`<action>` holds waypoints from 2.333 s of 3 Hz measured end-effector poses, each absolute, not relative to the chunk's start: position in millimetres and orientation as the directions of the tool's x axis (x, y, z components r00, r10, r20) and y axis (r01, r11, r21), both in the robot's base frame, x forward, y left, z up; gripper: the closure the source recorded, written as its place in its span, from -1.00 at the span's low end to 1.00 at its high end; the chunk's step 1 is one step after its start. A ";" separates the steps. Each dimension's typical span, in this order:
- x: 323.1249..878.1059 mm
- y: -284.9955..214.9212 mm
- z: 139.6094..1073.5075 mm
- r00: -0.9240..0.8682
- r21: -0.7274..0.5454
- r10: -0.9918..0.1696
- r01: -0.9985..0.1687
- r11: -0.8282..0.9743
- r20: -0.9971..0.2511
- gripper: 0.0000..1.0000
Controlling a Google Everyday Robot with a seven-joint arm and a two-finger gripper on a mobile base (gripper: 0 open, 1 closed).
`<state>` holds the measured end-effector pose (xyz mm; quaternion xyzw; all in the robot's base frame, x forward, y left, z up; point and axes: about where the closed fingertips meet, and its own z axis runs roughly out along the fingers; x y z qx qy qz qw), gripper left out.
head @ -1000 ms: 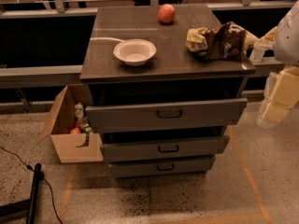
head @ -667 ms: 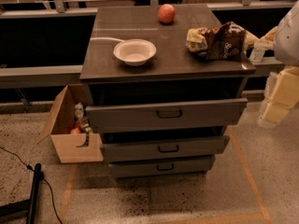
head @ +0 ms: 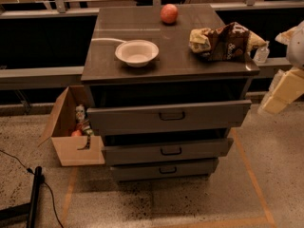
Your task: Place brown chip bag into paper bowl
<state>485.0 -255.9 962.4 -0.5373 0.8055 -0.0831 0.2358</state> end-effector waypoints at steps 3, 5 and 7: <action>613.7 -327.6 966.7 -0.301 -0.503 -0.731 -0.564 0.654 -0.613 -1.00; 639.5 -331.0 956.1 -0.331 -0.472 -0.674 -0.514 0.716 -0.661 -1.00; 723.5 -341.8 929.8 -0.353 -0.386 -0.525 -0.394 0.834 -0.774 -1.00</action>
Offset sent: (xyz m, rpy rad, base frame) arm 0.1989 -0.1165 0.0159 0.4383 -0.5491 -0.2872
